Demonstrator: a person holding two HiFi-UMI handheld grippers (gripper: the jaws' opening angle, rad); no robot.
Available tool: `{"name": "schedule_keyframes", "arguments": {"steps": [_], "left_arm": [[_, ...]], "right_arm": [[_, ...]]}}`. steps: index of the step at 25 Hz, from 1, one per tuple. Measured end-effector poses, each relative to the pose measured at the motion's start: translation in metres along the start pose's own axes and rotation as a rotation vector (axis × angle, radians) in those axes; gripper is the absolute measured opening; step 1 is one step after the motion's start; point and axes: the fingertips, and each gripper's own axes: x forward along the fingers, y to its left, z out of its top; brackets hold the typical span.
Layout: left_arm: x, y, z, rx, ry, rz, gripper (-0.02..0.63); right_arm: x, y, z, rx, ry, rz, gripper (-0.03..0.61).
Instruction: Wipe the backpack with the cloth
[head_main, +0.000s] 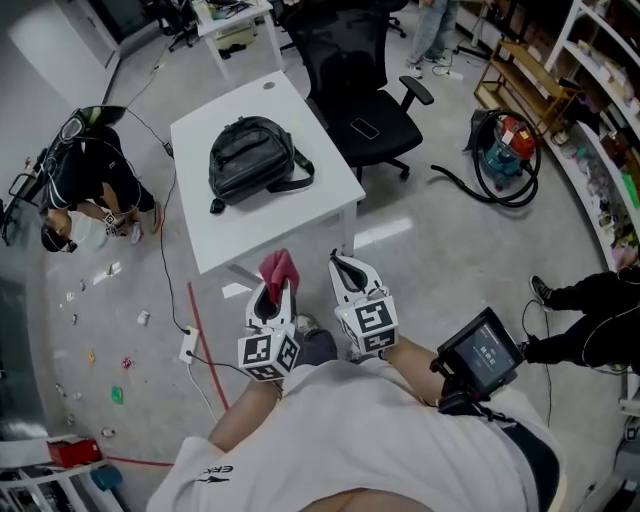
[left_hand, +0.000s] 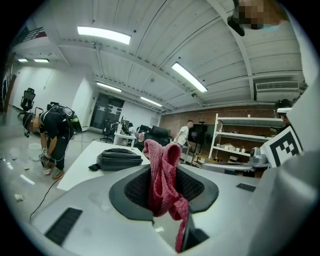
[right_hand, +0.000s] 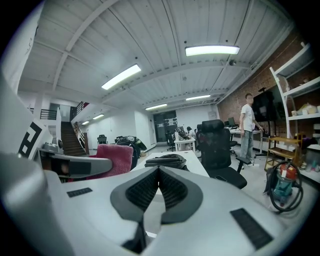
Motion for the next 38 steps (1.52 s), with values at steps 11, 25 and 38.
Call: {"name": "schedule_keyframes", "arguments": {"steps": [11,25,38], "left_arm": [[0.073,0.067,0.030,-0.031,-0.023,-0.021,0.120],[0.137,0.183,0.071,-0.031,-0.025,-0.021,0.120],[0.199,0.229,0.086,0.000,-0.013,0.006,0.120]], "right_arm": [[0.092,-0.010,0.029,-0.039,0.004,-0.029,0.003],[0.224,0.016,0.060,-0.046,0.011,-0.038,0.003],[0.296,-0.013,0.074,-0.055,0.022,-0.041,0.003]]}}
